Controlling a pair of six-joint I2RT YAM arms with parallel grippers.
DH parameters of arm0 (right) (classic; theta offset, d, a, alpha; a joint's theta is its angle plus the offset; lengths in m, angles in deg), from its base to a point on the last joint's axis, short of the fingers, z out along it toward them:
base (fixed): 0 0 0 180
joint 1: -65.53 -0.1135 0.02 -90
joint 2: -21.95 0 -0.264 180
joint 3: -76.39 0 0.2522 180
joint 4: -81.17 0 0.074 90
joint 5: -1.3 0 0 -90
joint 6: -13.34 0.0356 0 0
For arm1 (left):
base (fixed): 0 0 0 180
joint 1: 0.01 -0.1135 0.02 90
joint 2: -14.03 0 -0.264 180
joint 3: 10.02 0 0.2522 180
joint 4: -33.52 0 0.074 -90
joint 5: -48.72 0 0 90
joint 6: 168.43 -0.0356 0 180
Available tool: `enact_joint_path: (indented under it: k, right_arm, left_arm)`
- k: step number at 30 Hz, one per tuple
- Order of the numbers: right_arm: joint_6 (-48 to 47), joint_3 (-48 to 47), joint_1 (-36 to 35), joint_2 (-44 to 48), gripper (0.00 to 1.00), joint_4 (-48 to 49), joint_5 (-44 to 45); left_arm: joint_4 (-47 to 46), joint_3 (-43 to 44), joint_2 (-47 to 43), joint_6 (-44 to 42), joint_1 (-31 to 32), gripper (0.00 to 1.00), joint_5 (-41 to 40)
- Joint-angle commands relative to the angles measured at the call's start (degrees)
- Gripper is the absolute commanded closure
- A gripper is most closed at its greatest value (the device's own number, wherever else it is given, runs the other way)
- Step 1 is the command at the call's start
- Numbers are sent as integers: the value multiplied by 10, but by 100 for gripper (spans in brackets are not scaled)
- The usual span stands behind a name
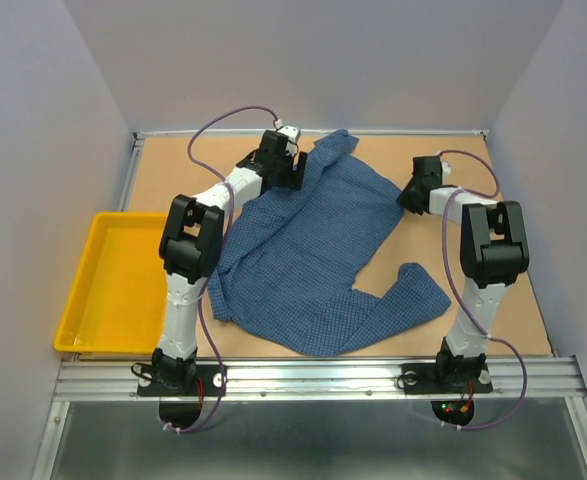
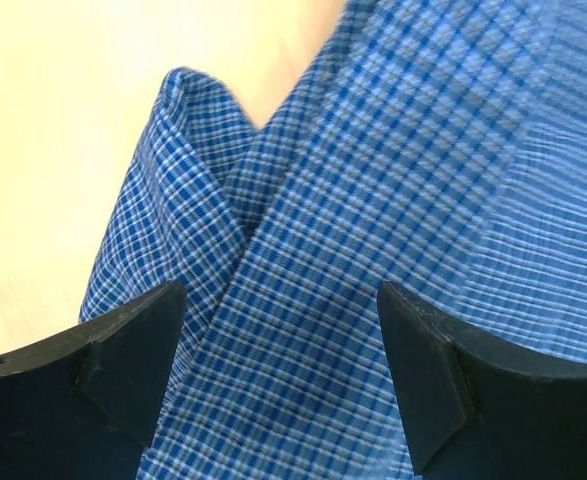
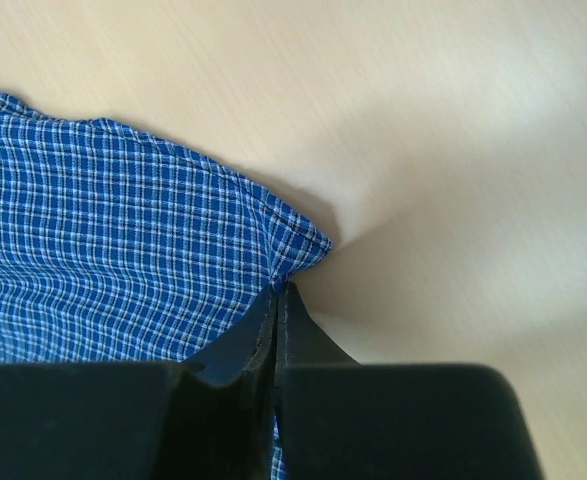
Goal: Fold and stack the long sleeve shirts
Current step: Flatten the shirt out
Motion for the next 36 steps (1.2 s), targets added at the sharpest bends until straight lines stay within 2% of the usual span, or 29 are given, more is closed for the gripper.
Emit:
enact_joint_path:
  k: [1,5,9,10,12,14,19,21,26,29,33,36]
  right_arm:
    - [-8,59,1,48,99,-9,57]
    - [-5,105,20,90,99,-10,72]
    - [-15,125,23,111,99,-12,80]
    - [-13,128,23,115,99,-13,84]
    - [-10,133,25,125,99,-14,88]
    - [-8,135,26,130,99,-16,92]
    - [-3,139,30,141,99,-17,89]
    - [-1,143,30,146,100,-18,87]
    - [3,162,31,164,99,-22,95]
    - [24,187,69,186,100,-30,92]
    - [55,217,122,232,99,-45,96]
    - [77,233,161,265,99,-60,97]
  left_arm:
    - [-11,32,10,-9,2,11,-2]
    - [-13,21,8,4,3,18,45]
    - [-17,9,3,12,6,43,67]
    - [-17,6,-4,14,6,58,70]
    - [-17,-2,-24,19,6,72,82]
    - [-17,-10,-39,22,6,79,92]
    - [-16,-50,-68,36,6,79,132]
    - [-9,-65,-69,40,6,100,146]
    - [-7,-61,-94,40,-2,100,126]
    - [-5,-33,-114,45,-32,100,69]
    - [4,33,-135,70,-88,100,-59]
    - [-4,56,-143,75,-119,100,-98]
